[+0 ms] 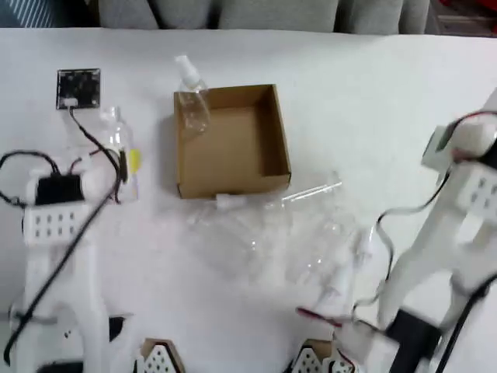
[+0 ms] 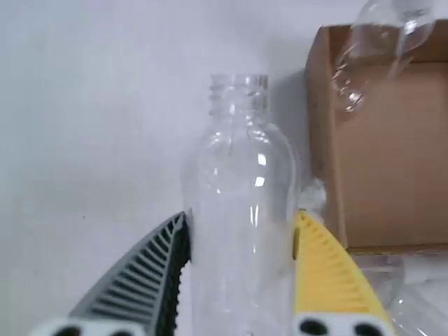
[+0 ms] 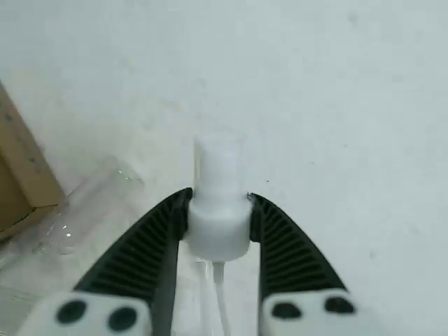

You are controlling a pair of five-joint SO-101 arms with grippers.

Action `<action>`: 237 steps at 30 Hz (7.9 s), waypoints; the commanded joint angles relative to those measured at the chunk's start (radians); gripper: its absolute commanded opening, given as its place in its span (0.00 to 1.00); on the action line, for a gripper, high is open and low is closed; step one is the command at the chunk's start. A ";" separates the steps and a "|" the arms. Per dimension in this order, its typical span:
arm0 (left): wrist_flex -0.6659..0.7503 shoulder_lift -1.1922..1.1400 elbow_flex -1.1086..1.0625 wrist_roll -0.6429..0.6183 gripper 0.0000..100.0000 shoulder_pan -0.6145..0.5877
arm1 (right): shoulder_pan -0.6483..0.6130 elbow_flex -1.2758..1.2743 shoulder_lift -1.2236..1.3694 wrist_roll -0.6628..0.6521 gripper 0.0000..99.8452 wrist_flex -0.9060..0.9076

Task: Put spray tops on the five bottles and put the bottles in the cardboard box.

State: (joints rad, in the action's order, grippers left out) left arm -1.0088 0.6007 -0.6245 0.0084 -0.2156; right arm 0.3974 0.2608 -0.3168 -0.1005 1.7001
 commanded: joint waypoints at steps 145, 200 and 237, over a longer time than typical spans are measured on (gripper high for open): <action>0.322 1.230 -0.806 -0.014 0.02 0.475 | -1.153 -0.988 -0.556 0.160 0.19 -1.155; 0.858 1.225 -0.898 -0.015 0.02 0.424 | -0.653 -1.741 -0.862 0.161 0.02 -1.251; 1.565 0.097 -0.683 -0.172 0.02 0.312 | -0.651 -1.769 -0.862 0.161 0.02 -1.254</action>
State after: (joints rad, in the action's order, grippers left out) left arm 0.4212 0.8002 -1.3226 -0.1527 0.1005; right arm -0.2685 -1.5175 -1.1669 0.0514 0.4664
